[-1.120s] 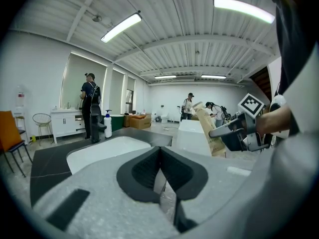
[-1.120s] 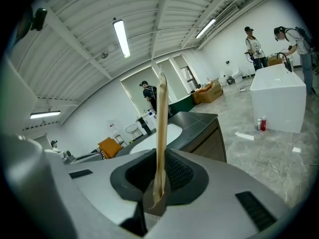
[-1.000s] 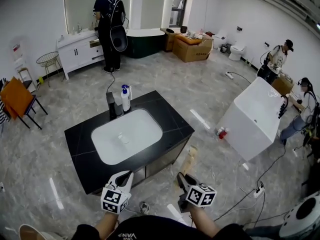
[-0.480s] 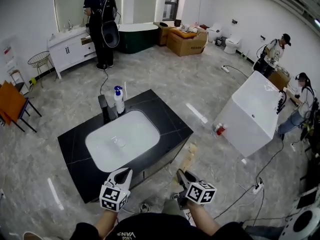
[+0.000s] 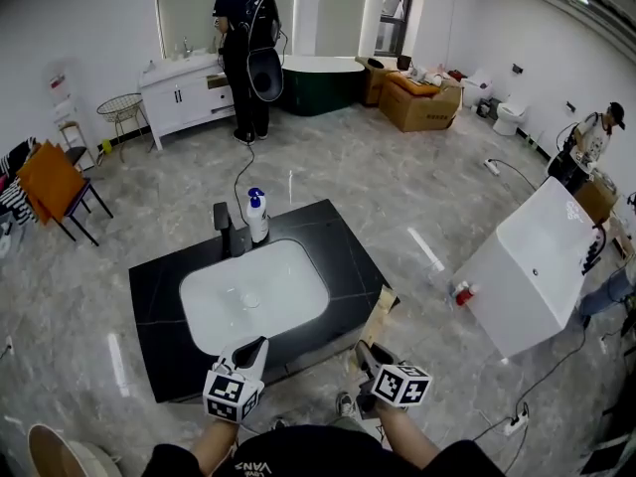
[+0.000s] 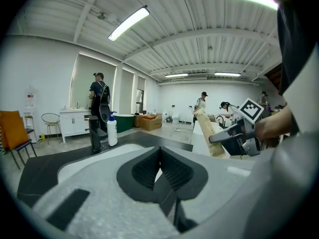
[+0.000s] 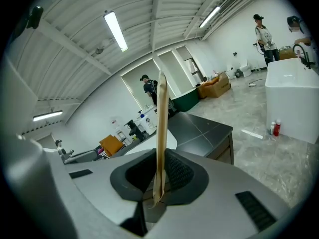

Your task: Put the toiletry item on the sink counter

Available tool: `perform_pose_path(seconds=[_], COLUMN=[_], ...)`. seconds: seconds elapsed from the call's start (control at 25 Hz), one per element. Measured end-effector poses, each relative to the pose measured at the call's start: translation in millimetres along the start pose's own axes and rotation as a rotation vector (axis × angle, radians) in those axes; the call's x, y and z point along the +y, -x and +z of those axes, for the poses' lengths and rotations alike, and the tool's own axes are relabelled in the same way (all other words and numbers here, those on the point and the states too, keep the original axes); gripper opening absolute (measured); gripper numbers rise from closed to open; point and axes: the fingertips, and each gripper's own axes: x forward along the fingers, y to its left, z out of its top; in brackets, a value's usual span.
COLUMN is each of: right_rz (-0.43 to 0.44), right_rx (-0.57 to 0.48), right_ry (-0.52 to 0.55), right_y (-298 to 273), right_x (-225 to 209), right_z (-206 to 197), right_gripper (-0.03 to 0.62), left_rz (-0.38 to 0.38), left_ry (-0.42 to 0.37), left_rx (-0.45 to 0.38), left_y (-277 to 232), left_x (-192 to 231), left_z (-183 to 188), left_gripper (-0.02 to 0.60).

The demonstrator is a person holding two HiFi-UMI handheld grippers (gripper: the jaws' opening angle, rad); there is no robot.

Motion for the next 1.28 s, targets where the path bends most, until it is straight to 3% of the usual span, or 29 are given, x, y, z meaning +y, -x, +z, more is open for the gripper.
perform_pose_path(seconds=[0.36, 0.76, 1.04, 1.28], right_rz=[0.098, 0.184, 0.216, 0.196], right_rx=[0.09, 0.189, 0.254, 0.3], right_ry=[0.086, 0.167, 0.22, 0.249], right_y=[-24.5, -35.9, -65.7, -102.5], right_x=[-64.6, -118.8, -128.2, -122.0], right_z=[48.2, 70.8, 71.5, 65.4], right_gripper=[0.049, 0.049, 0.049, 0.051], left_rz=[0.129, 0.269, 0.35, 0.374], left_ry=[0.038, 0.078, 0.11, 0.131], left_rx=[-0.016, -0.021, 0.004, 0.016], left_y=[-60.6, -91.6, -84.3, -80.3], left_x=[-34.9, -67.4, -60.9, -34.1], left_z=[16.7, 20.5, 14.7, 12.8], left_gripper=[0.009, 0.009, 0.009, 0.009])
